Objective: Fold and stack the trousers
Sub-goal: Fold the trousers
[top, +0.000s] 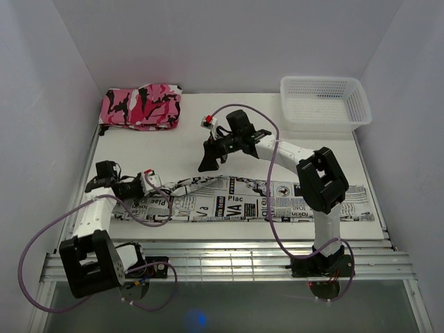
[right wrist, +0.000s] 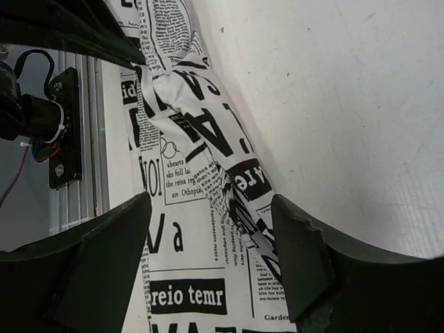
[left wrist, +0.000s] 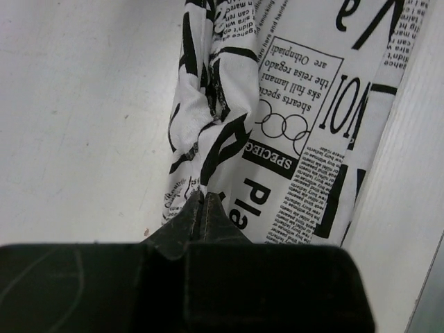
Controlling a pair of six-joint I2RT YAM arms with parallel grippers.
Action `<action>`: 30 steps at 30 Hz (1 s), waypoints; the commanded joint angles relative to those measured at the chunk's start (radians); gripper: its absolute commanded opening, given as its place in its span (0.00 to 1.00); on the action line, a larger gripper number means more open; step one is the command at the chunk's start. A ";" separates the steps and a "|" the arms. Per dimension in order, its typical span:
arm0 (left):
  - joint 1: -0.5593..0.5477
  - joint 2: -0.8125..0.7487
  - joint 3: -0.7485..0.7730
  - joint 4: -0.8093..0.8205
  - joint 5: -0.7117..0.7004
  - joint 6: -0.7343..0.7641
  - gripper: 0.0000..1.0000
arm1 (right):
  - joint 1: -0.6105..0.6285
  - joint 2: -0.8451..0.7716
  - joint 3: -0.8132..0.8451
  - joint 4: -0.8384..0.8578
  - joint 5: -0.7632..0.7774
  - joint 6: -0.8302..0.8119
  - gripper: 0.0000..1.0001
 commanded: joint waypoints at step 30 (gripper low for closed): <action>-0.006 -0.113 -0.125 0.128 0.023 -0.071 0.00 | 0.235 0.151 -0.172 0.661 0.085 0.679 0.60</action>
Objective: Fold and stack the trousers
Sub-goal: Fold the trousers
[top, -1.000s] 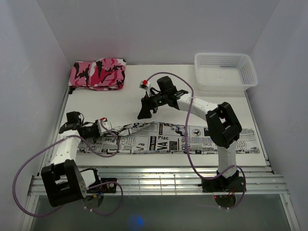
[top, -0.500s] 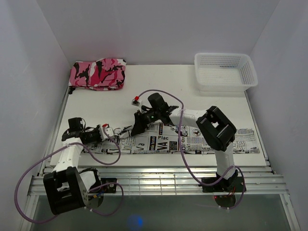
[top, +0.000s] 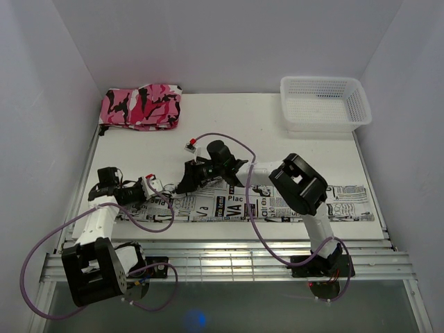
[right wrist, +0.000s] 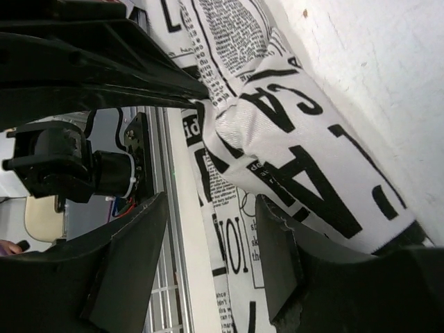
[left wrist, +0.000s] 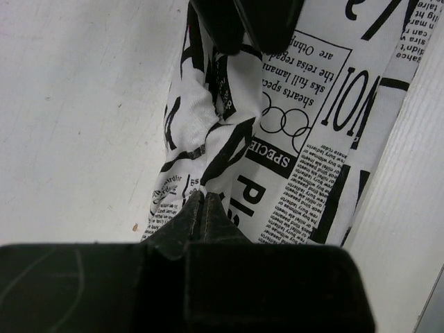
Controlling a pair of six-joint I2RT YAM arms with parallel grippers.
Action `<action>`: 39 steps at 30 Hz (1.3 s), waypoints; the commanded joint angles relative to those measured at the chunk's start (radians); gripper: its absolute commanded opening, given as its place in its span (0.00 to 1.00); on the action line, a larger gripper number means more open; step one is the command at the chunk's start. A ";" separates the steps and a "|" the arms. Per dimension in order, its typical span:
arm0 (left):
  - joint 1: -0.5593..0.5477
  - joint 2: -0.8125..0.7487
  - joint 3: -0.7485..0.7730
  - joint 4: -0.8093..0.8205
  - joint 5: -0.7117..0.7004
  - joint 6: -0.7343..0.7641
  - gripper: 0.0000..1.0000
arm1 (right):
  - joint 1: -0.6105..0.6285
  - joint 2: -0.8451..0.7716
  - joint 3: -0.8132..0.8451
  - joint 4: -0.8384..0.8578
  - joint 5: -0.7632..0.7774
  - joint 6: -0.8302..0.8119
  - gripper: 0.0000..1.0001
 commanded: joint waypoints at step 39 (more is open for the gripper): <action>-0.002 0.014 0.030 -0.034 0.051 -0.029 0.00 | 0.039 0.018 0.061 0.158 0.087 0.223 0.55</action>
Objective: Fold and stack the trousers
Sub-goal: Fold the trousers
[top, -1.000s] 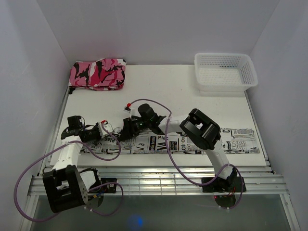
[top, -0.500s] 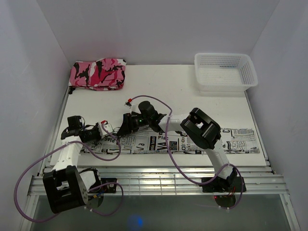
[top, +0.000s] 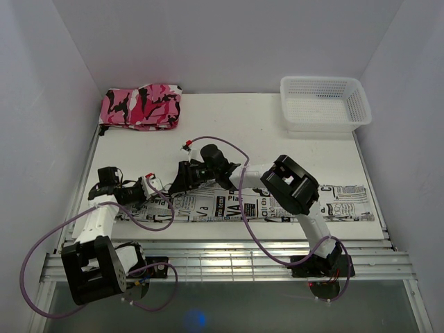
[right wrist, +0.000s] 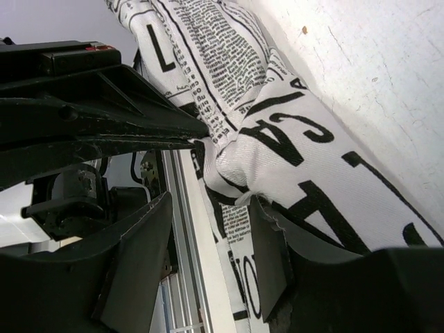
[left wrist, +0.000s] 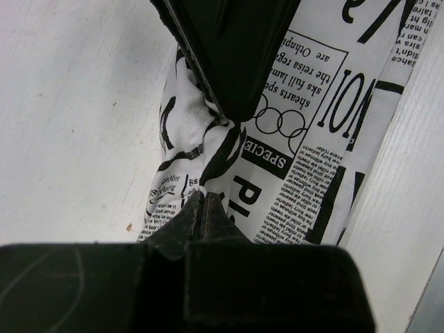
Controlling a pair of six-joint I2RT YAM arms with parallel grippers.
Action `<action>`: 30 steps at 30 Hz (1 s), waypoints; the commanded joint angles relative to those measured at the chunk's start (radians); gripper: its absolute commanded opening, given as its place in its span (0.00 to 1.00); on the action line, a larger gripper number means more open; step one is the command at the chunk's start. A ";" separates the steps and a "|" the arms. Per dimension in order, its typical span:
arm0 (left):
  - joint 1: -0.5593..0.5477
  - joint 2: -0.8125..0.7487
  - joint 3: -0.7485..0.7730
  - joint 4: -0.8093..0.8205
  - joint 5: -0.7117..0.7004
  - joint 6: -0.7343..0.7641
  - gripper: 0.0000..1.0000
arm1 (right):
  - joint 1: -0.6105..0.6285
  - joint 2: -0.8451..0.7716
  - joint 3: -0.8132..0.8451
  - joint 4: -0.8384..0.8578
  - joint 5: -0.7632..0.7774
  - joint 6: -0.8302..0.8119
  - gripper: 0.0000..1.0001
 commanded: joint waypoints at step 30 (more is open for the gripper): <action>-0.002 0.096 0.094 0.012 0.102 -0.185 0.00 | 0.010 0.024 0.043 -0.042 0.116 -0.068 0.74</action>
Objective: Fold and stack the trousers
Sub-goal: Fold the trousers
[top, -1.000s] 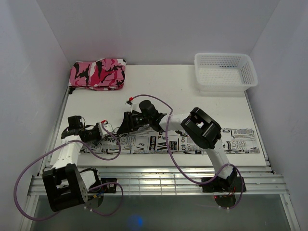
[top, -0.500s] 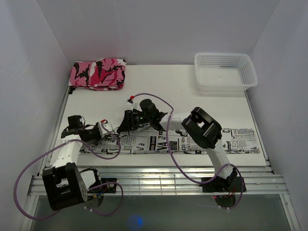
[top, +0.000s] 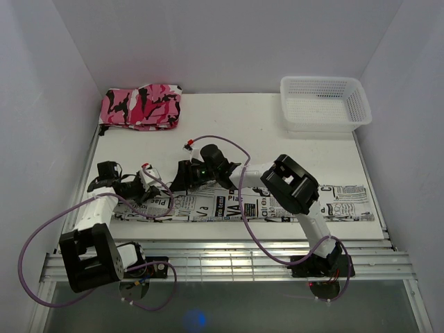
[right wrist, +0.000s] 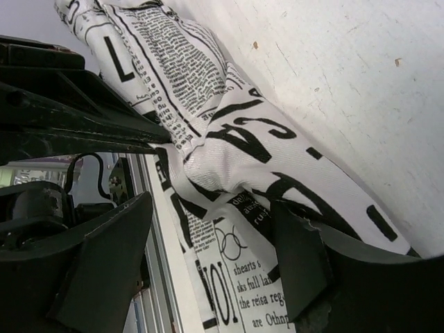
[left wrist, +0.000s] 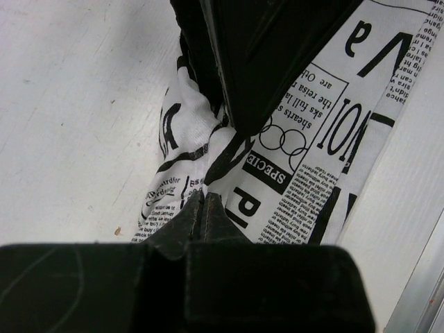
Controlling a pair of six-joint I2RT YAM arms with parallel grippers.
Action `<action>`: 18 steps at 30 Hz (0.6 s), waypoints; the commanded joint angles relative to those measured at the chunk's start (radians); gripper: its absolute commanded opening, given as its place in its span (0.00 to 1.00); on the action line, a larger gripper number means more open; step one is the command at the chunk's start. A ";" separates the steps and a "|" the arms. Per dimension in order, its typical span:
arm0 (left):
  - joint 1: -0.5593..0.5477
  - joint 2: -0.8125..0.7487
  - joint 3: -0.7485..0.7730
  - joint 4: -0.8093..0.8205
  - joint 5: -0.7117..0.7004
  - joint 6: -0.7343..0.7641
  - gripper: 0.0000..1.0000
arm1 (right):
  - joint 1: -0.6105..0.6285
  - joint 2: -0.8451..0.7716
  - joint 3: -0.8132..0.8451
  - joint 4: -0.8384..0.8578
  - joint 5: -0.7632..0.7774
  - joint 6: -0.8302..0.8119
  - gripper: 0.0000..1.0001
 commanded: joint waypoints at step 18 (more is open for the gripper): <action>-0.002 0.005 -0.006 0.071 0.015 -0.104 0.08 | 0.011 -0.003 0.110 0.243 -0.128 0.187 0.15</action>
